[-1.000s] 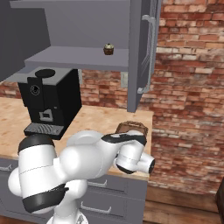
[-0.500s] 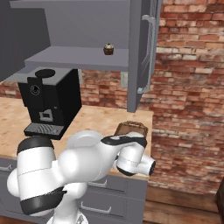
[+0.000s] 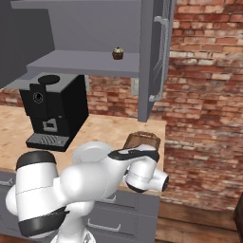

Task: Pick the shrimp from the plate and place it on the cutting board. Then pick the condiment bottle from the cabinet and place it next to the cutting board.

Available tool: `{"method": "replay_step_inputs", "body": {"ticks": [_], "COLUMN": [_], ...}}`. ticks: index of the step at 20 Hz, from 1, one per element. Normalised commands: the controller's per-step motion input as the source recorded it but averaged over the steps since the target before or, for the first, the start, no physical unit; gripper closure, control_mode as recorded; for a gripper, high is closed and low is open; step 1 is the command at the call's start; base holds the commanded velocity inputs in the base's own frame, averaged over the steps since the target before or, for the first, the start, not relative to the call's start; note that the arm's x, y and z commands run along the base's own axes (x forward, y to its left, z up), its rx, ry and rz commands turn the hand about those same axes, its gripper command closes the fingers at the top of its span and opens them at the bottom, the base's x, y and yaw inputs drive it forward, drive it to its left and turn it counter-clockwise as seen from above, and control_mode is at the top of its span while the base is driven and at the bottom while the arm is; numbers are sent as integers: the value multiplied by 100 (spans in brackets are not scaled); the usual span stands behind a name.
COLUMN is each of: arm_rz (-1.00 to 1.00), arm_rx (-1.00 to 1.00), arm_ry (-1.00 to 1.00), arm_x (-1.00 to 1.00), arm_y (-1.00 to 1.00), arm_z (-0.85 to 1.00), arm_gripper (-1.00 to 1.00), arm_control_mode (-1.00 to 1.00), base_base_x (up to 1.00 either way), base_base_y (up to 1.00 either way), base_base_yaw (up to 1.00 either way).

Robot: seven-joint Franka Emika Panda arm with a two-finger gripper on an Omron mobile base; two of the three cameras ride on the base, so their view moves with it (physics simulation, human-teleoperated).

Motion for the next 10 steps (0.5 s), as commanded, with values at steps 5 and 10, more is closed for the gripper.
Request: {"method": "replay_step_inputs", "body": {"ticks": [5,10], "arm_rz": [0,0], "arm_rx": [0,0], "arm_ry": [0,0], "arm_x": [-8,-16], "arm_y": [0,0], "arm_z": [24,39], "arm_gripper": [-100,-100], "arm_control_mode": [-100,-100], "base_base_x": [0,0], "base_base_y": [0,0], "base_base_yaw": [0,0]}}
